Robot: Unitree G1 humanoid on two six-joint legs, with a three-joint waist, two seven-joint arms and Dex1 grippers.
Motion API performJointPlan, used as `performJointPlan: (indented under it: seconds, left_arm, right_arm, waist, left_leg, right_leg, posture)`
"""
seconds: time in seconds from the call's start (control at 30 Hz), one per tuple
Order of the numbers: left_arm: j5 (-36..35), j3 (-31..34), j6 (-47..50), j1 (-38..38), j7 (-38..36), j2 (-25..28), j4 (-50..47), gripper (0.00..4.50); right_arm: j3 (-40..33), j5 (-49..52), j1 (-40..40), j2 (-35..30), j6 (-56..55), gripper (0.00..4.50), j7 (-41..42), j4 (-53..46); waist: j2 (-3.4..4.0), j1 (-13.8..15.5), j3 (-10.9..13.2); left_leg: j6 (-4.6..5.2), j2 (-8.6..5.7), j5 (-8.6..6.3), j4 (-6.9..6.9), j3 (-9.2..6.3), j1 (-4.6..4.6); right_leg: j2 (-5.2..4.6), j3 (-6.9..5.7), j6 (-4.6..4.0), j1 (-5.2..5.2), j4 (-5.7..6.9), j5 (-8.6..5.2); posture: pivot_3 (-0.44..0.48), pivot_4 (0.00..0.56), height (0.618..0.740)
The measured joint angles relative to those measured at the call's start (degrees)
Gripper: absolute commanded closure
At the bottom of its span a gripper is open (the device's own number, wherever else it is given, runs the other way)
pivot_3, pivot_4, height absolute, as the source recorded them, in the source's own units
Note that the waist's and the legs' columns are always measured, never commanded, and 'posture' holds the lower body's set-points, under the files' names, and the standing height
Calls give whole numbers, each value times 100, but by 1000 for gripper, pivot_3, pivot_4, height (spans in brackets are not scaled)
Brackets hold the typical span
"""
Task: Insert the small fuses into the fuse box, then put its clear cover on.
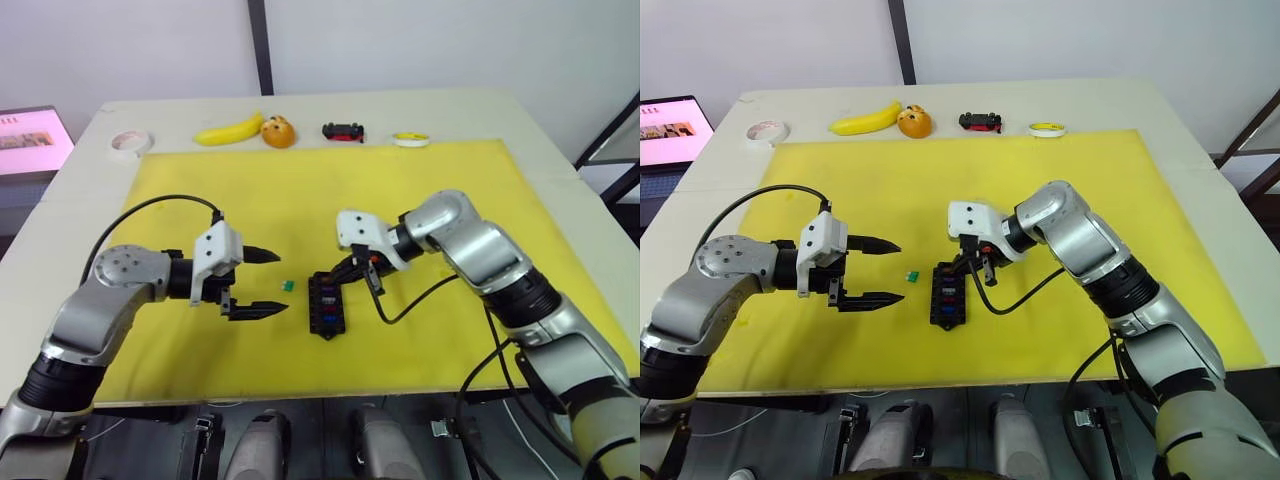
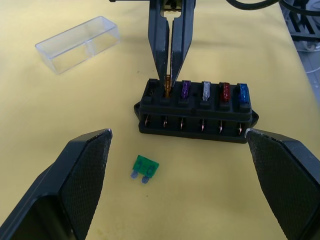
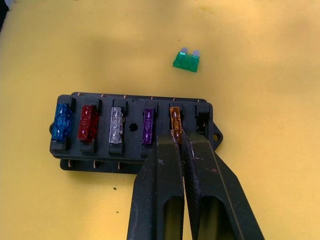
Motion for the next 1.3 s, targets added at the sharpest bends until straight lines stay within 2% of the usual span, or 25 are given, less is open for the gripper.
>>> performJointPlan:
  seconds: [0.53,0.83,1.3]
  left_arm:
    - [88,0,-29,8,-33,0,0,0]
    - [98,-2,-44,3,-48,-9,2,0]
    - [98,-2,-44,6,-32,-15,1,0]
  right_arm:
    - [-489,878,-207,-87,1178,4486,-290,-847]
    - [-473,1270,-311,-115,1719,4486,-358,-830]
    - [284,926,-542,-231,1285,4486,-282,-424]
  waist:
    - [0,-1,1]
    - [0,-4,1]
    - [0,-5,1]
  left_leg:
    - [0,0,0,0,0,-5]
    - [0,0,0,0,0,-5]
    - [1,0,0,0,0,-5]
  right_leg:
    - [0,0,0,-5,0,0]
    - [0,0,0,-5,0,0]
    - [0,0,0,-6,-1,0]
  posture:
    - [0,150,740]
    - [0,150,740]
    - [0,150,740]
